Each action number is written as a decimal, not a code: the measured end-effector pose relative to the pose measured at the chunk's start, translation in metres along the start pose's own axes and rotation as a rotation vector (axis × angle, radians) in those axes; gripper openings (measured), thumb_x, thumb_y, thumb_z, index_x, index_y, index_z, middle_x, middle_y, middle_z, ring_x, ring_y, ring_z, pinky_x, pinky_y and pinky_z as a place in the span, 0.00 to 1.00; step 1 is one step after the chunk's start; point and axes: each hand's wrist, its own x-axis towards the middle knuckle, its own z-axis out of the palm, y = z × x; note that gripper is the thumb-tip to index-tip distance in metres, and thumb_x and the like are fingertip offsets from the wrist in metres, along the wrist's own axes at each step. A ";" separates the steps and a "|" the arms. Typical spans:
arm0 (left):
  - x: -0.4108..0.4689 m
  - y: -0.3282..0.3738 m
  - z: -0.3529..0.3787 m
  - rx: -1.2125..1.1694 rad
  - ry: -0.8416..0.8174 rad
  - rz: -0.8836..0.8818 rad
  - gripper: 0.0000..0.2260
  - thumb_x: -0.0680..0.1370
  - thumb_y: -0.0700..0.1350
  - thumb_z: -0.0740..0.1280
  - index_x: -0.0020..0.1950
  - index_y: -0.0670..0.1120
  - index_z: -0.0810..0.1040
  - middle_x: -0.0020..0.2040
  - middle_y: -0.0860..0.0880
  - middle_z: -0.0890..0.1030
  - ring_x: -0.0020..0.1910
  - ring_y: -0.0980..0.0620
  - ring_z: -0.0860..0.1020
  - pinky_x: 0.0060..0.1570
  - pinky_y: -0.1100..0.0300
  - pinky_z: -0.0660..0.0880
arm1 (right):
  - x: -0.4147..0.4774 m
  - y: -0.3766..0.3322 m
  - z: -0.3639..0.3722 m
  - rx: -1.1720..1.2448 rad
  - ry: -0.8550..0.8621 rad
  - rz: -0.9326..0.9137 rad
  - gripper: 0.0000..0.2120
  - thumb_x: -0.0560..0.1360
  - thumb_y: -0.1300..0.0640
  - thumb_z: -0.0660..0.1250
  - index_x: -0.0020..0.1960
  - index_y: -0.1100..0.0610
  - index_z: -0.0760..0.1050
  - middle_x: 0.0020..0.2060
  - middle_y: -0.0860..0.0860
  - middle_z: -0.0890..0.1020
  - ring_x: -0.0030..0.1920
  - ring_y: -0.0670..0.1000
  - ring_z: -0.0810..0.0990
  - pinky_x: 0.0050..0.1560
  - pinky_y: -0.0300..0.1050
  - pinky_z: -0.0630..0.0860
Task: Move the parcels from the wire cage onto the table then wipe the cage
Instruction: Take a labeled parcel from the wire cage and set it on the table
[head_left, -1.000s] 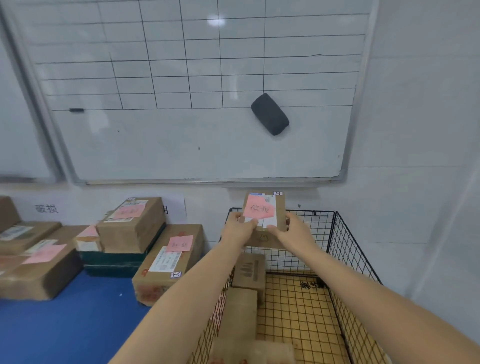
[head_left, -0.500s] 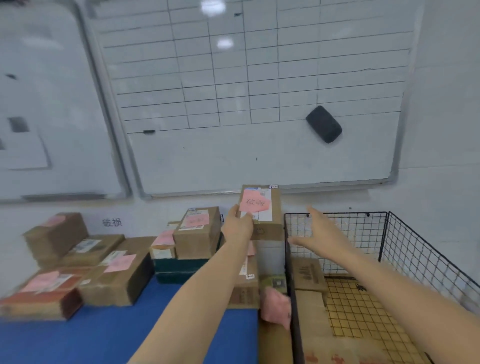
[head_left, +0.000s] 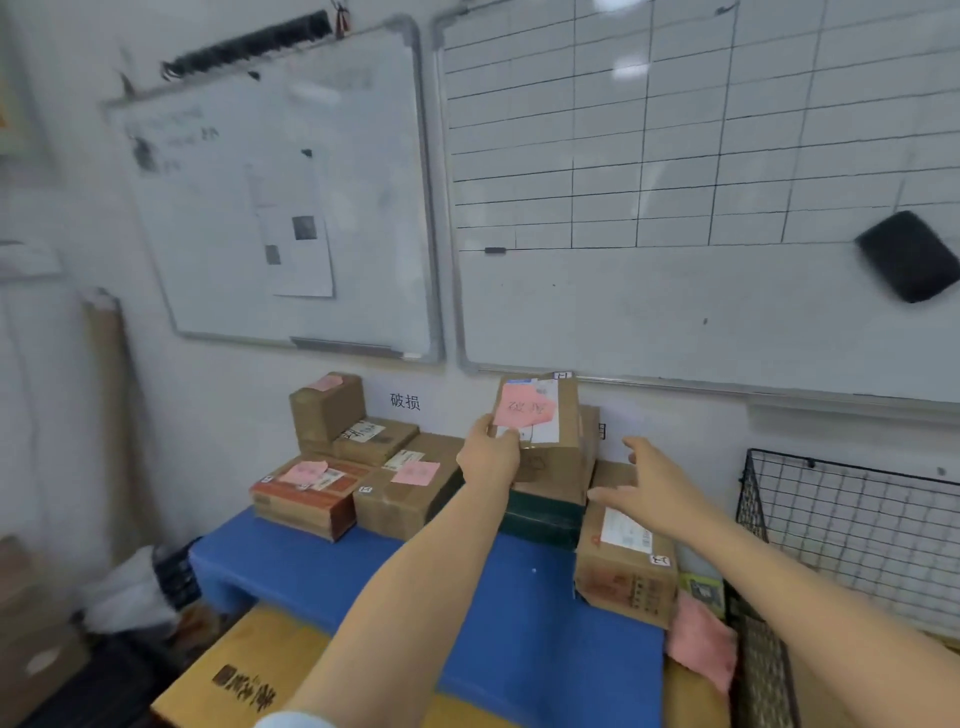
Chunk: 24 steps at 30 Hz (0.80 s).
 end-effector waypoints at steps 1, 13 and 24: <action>0.004 -0.001 -0.009 -0.008 0.020 -0.004 0.23 0.78 0.43 0.62 0.73 0.50 0.67 0.68 0.47 0.72 0.62 0.46 0.73 0.60 0.53 0.73 | 0.002 -0.003 0.004 0.001 -0.019 0.000 0.41 0.71 0.44 0.73 0.75 0.57 0.56 0.70 0.55 0.68 0.63 0.53 0.74 0.58 0.46 0.73; 0.136 -0.037 -0.134 0.065 0.106 -0.039 0.22 0.79 0.43 0.60 0.74 0.50 0.65 0.68 0.45 0.72 0.45 0.52 0.72 0.50 0.59 0.77 | 0.077 -0.114 0.111 0.017 -0.115 -0.050 0.39 0.71 0.48 0.73 0.75 0.58 0.58 0.69 0.53 0.70 0.66 0.52 0.71 0.64 0.45 0.69; 0.297 -0.082 -0.213 0.190 -0.101 -0.007 0.21 0.79 0.46 0.61 0.72 0.48 0.67 0.68 0.45 0.72 0.64 0.45 0.71 0.57 0.59 0.68 | 0.189 -0.253 0.250 0.255 -0.007 -0.027 0.29 0.74 0.55 0.71 0.71 0.54 0.64 0.64 0.51 0.74 0.63 0.50 0.74 0.58 0.40 0.70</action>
